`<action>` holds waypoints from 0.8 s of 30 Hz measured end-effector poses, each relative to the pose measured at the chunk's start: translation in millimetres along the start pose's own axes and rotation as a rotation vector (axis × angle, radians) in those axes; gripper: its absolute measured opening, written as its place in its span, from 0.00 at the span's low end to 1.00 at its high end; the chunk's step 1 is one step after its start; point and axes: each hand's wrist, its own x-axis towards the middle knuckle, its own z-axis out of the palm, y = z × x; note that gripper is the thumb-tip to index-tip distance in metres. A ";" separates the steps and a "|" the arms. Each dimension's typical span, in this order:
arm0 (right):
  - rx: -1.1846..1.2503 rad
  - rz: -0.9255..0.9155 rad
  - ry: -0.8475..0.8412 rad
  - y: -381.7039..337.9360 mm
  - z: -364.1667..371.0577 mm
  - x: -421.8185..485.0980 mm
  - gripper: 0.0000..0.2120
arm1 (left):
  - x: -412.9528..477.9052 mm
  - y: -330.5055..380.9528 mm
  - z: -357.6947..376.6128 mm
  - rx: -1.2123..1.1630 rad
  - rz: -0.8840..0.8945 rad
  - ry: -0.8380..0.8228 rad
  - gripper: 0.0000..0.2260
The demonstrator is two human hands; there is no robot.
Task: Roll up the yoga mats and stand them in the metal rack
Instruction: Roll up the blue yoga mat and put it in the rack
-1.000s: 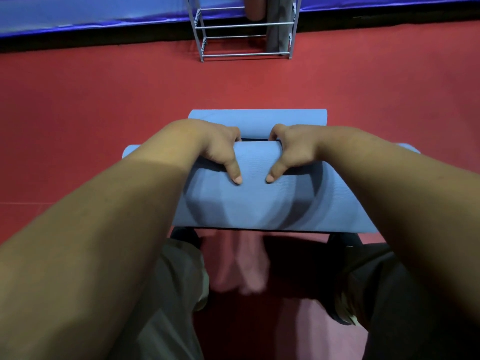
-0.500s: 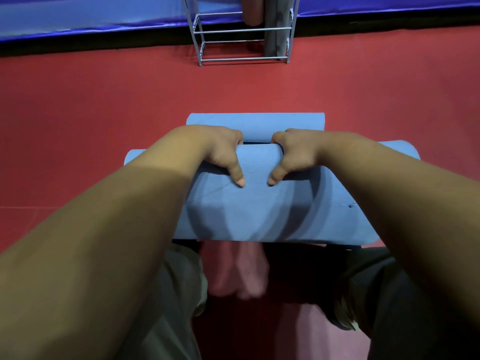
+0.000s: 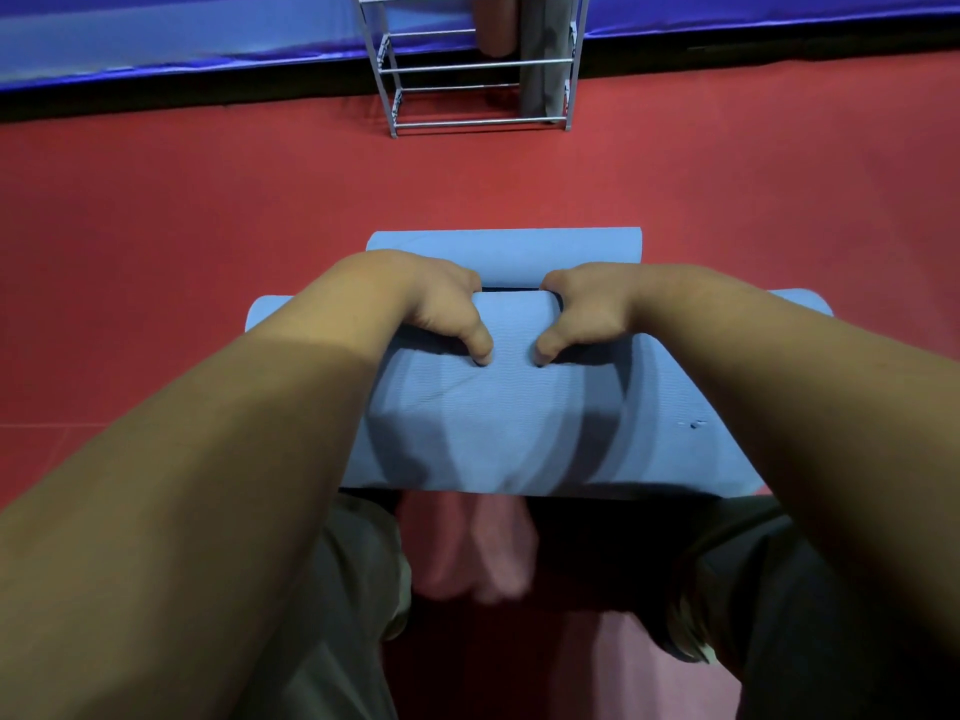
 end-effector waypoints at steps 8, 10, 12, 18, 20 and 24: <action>-0.062 -0.006 0.108 1.1 3.9 3.1 0.37 | 6.2 1.6 0.6 0.041 0.017 0.117 0.29; -0.070 -0.004 0.112 2.0 4.2 3.7 0.38 | 7.1 1.9 0.2 0.039 0.017 0.129 0.29; -0.059 -0.001 0.097 3.3 4.5 3.7 0.39 | 7.1 2.5 0.3 0.048 0.017 0.131 0.29; -0.006 0.001 0.055 6.5 6.2 2.5 0.40 | 8.6 5.0 2.4 0.087 0.006 0.122 0.33; 0.014 0.002 0.050 7.0 4.7 2.0 0.38 | 8.2 4.7 2.2 0.091 -0.004 0.123 0.33; 0.003 0.001 0.059 7.5 2.8 3.4 0.34 | 8.3 4.9 2.6 0.095 -0.012 0.127 0.32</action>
